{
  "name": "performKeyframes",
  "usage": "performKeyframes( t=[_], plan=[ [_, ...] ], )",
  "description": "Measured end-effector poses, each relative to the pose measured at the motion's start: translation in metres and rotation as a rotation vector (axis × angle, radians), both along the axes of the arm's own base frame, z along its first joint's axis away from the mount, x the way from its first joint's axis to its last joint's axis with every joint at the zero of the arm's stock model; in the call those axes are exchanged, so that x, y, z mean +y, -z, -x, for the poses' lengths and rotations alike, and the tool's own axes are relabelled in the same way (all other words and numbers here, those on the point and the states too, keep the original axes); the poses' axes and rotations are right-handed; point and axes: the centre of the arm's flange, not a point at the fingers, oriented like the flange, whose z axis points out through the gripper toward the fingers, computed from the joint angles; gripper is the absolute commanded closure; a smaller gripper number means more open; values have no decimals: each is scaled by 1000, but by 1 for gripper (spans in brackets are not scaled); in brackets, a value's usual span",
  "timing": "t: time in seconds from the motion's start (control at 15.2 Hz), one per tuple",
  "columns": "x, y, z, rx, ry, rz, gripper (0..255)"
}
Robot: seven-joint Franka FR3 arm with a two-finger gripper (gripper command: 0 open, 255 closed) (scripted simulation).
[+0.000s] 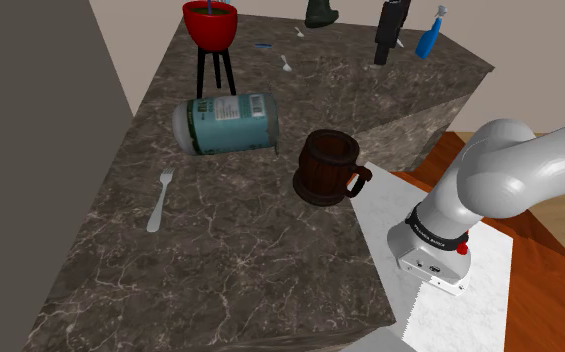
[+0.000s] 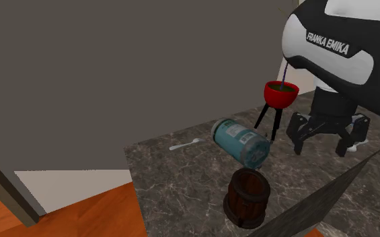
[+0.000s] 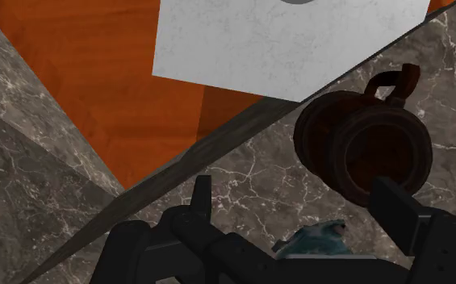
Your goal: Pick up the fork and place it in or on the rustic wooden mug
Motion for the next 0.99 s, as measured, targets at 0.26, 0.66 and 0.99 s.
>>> performKeyframes(
  t=[0.26, 0.66, 0.99],
  plan=[
    [25, 13, -4, 0, 41, -3, 0],
    [87, 46, -21, -1, 166, -14, 0],
    [138, 78, -37, -1, 274, -24, 0]
  ],
)
